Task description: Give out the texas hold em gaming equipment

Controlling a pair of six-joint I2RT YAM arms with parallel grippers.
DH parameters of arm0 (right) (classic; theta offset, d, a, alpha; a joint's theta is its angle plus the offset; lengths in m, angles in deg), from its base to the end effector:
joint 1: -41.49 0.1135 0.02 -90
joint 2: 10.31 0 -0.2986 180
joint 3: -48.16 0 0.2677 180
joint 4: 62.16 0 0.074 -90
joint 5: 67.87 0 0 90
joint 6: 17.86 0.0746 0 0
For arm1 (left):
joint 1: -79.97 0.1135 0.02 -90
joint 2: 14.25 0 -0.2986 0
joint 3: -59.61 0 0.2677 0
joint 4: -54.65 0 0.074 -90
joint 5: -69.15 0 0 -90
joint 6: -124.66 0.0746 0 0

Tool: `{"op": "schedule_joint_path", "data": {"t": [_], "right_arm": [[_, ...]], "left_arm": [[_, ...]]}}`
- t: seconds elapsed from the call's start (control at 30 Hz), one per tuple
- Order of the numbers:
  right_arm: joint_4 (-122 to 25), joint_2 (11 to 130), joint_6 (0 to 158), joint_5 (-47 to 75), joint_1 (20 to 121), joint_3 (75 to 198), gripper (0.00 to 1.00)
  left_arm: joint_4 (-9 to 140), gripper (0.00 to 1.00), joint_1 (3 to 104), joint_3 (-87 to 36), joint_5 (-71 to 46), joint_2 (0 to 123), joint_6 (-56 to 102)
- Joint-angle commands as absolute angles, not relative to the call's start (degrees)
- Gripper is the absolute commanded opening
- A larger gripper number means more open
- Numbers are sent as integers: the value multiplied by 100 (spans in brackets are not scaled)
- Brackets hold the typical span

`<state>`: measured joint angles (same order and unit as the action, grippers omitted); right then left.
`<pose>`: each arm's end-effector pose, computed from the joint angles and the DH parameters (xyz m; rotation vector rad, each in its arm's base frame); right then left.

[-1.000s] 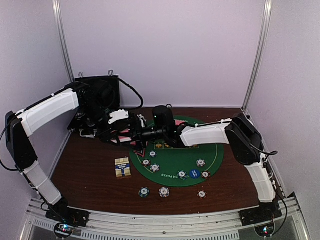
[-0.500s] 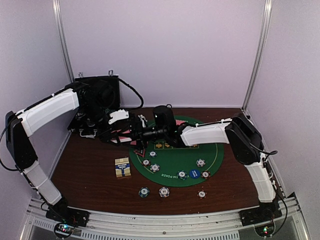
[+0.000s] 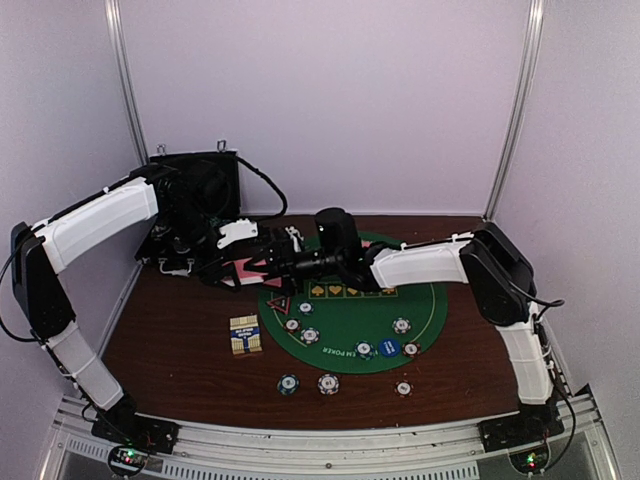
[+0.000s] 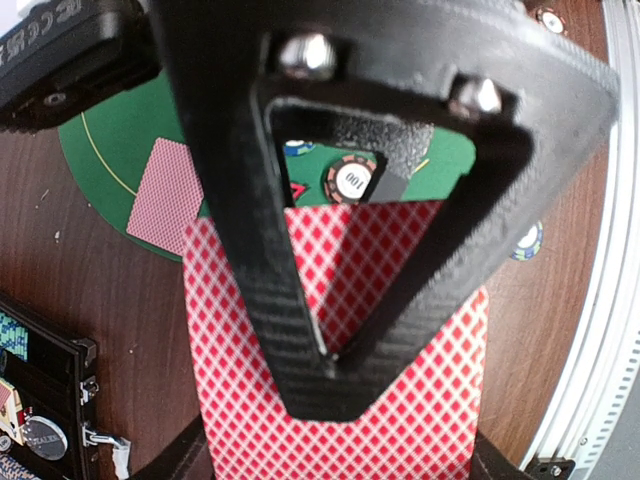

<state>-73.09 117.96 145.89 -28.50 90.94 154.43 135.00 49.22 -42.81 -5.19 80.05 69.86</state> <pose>0.3282 0.4723 0.2244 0.3692 -2.2981 -2.0587 0.2921 -0.1972 0.3102 1.5741 2.3156 -0.3677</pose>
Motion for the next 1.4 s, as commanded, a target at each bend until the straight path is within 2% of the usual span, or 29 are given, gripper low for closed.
{"op": "schedule_joint_path", "data": {"t": [0.0, 0.47, 0.83, 1.03, 1.2, 1.37], "right_arm": [[-6972, 11600, 14486, -2827, 8966, 15189, 56], [-6994, 11326, 14465, -2875, 8879, 14998, 48], [-7090, 11090, 14559, -2961, 8869, 14956, 24], [-6850, 11008, 14431, -2965, 8865, 14961, 19], [-6891, 10976, 14474, -2977, 8836, 14892, 18], [-6896, 10886, 14486, -2998, 8834, 14843, 30]], "left_arm": [[13423, 0, 4960, -4414, -391, 7905, 7015], [13422, 0, 4960, -4380, -405, 7937, 7015], [13413, 0, 4956, -4343, -423, 7964, 7041], [13413, 0, 4956, -4312, -431, 7955, 7052], [13418, 0, 4956, -4283, -443, 7939, 7059], [13414, 0, 4956, -4272, -460, 7939, 7077]]}}
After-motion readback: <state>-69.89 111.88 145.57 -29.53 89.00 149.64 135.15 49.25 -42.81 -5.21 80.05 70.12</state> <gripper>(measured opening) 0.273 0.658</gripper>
